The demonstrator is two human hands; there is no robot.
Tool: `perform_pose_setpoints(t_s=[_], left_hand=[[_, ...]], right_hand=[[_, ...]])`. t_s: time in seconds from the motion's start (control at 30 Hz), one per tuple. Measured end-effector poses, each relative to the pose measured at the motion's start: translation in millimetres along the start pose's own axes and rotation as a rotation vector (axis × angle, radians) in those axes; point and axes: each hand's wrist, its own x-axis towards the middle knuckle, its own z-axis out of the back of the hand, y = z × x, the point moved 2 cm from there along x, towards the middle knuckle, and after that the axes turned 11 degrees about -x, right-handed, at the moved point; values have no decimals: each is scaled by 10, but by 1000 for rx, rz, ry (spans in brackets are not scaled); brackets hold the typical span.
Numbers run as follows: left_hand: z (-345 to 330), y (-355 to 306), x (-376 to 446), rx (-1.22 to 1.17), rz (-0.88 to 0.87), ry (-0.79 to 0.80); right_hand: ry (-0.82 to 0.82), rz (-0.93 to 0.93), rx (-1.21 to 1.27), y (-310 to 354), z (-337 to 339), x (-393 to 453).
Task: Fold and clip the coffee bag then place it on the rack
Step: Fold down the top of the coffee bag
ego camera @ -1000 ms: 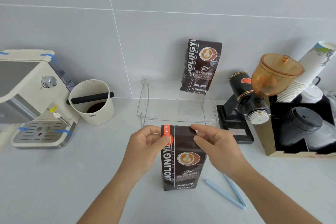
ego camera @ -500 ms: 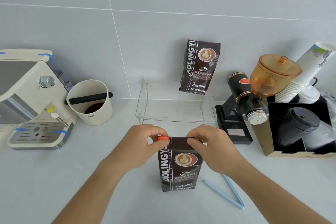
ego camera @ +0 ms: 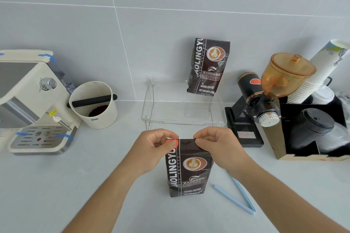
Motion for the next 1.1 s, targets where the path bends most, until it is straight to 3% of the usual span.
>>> perform_pose_setpoints(t_s=[0.37, 0.6, 0.7, 0.8, 0.93, 1.1], left_hand=[[9, 84, -32, 256, -107, 26], [-32, 156, -39, 363, -187, 30], [-38, 171, -33, 362, -193, 42], [-13, 185, -23, 358, -181, 69], [13, 231, -2, 297, -134, 82], [78, 272, -4, 112, -56, 68]], right_hand=[[72, -142, -31, -60, -10, 119], [192, -96, -217, -78, 53, 89], [244, 12, -342, -108, 93, 48], [223, 182, -449, -166, 139, 16], [79, 374, -503, -265, 176, -37], [-39, 381, -381, -402, 225, -51]])
